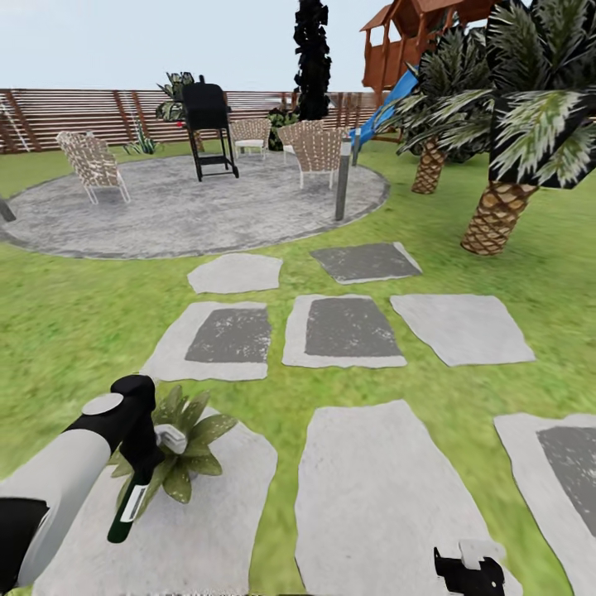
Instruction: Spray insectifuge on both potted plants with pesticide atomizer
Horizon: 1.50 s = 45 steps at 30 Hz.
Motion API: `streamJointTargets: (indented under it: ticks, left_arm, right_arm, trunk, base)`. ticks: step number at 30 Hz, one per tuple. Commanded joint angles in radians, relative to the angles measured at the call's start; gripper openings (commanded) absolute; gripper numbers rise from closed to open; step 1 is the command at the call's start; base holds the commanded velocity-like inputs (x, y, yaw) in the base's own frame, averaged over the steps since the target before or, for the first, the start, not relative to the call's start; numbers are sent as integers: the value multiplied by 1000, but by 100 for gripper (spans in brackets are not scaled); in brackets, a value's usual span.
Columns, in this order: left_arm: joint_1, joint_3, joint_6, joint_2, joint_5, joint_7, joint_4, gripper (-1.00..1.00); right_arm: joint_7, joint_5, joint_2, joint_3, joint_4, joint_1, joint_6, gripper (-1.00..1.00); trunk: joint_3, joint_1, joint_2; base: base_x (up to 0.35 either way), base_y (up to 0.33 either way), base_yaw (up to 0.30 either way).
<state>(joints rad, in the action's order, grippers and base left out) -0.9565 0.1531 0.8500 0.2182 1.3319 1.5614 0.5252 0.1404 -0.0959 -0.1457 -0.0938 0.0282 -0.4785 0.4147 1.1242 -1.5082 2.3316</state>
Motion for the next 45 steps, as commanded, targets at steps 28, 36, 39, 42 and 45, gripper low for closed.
streamJointTargets:
  ticks: [28, 36, 39, 42, 45]
  left_arm:
    - [92, -8, 8, 24, -9, -53, -8, -100]
    - [129, -7, -21, 11, -213, -223, -6, -100]
    - [151, -8, -124, 7, -272, -295, -13, -100]
    - [166, -9, -214, 4, -379, -350, -52, -100]
    - [173, -9, -339, 1, -505, -452, -67, -100]
  right_arm:
    - [1, -10, -5, -7, 0, 0, 3, 100]
    - [1, -11, -5, -7, 1, 0, 3, 100]
    - [1, -11, -5, -7, 1, 0, 3, 100]
    - [1, -11, -5, -6, 1, 0, 3, 100]
    - [1, -11, -5, -6, 1, 0, 2, 100]
  trunk:
    - [1, 0, 0]
    - [1, 0, 0]
    - [0, 0, 0]
    - [-1, 0, 0]
    - [-2, 0, 0]
  base:
    - [-52, -161, 94]
    - [-325, -1, -285]
    - [-302, 0, -292]
    - [-281, 0, -293]
    - [-172, 0, -293]
